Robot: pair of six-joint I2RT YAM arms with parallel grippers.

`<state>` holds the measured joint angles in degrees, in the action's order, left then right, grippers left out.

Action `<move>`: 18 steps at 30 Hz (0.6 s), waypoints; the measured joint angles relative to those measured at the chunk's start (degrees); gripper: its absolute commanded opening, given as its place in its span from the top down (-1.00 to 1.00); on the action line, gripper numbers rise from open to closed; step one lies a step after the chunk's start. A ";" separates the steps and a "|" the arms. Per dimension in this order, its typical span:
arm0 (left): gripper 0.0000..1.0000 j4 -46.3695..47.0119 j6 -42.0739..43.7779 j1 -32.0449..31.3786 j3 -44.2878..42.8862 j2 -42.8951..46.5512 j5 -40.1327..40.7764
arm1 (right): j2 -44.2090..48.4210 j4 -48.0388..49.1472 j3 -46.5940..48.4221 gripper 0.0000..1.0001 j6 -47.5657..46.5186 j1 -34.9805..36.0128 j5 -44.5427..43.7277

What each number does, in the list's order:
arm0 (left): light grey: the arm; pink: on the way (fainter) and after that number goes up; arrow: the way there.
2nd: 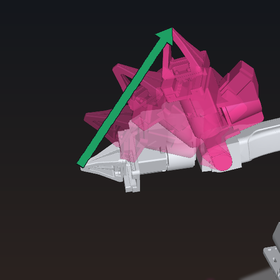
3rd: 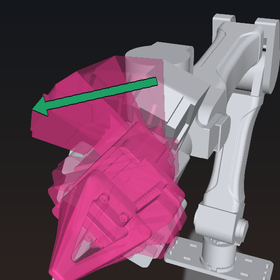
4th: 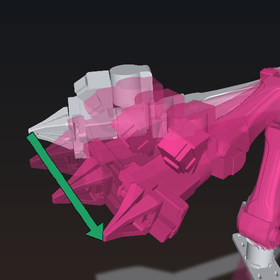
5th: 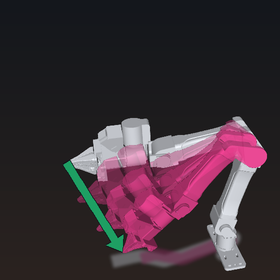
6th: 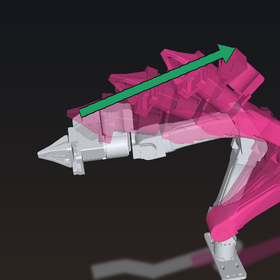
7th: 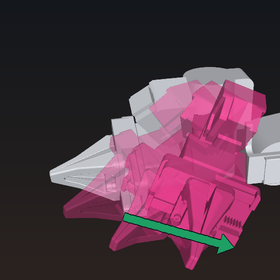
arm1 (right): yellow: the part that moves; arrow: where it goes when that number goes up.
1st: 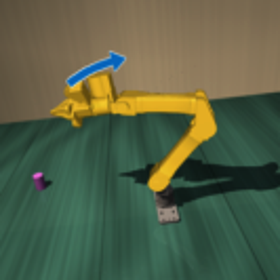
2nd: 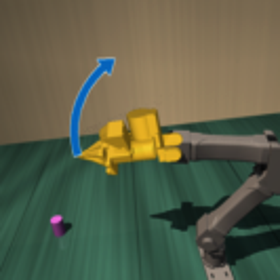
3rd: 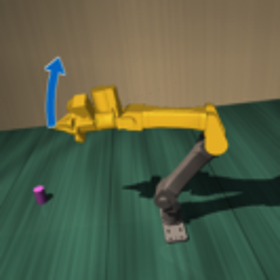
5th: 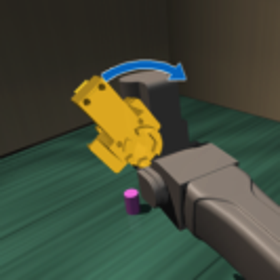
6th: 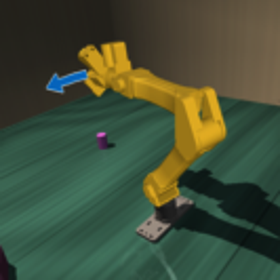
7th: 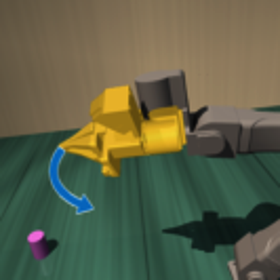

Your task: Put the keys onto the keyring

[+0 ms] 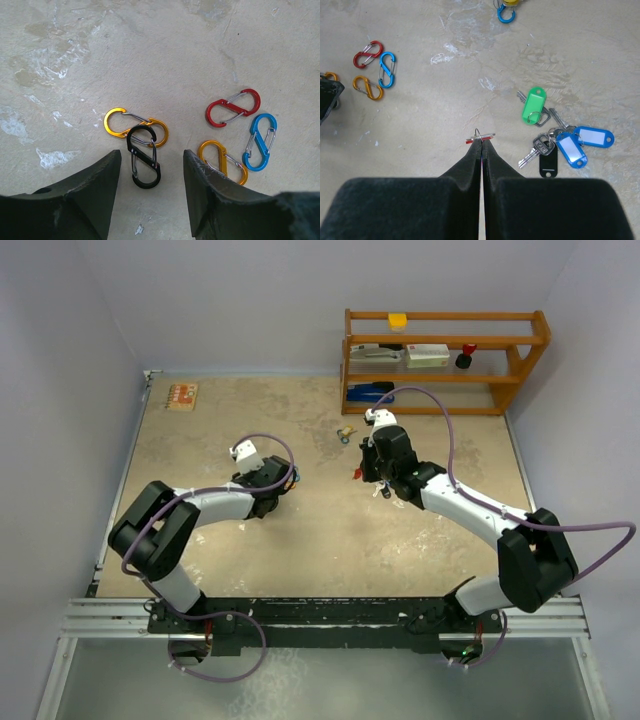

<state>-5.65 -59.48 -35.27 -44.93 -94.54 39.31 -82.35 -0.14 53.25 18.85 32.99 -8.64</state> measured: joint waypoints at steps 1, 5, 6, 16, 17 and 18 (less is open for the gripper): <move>0.07 0.02 -0.02 0.00 -0.13 -0.15 0.15 | 0.00 0.00 -0.02 1.00 0.00 0.00 -0.07; 0.20 0.02 0.00 0.00 -0.52 -0.63 0.35 | 0.00 0.00 -0.02 1.00 0.02 0.00 -0.87; 0.26 0.02 0.00 0.00 -0.52 -0.70 0.39 | 0.00 0.00 -0.02 1.00 0.02 0.00 -0.92; 1.00 0.04 0.00 0.00 -0.52 -0.96 0.11 | 0.00 0.02 -0.24 1.00 0.07 0.00 -0.94; 1.00 0.02 0.02 0.00 -0.52 -0.96 0.09 | 0.00 0.00 -0.24 1.00 0.07 0.00 -0.92; 1.00 0.02 0.04 0.00 -0.52 -0.96 0.07 | 0.00 0.02 -0.24 1.00 0.07 0.00 -0.92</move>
<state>-5.63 -59.44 -35.27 -45.45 -95.50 39.38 -82.35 -0.12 53.01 18.92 32.99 -9.56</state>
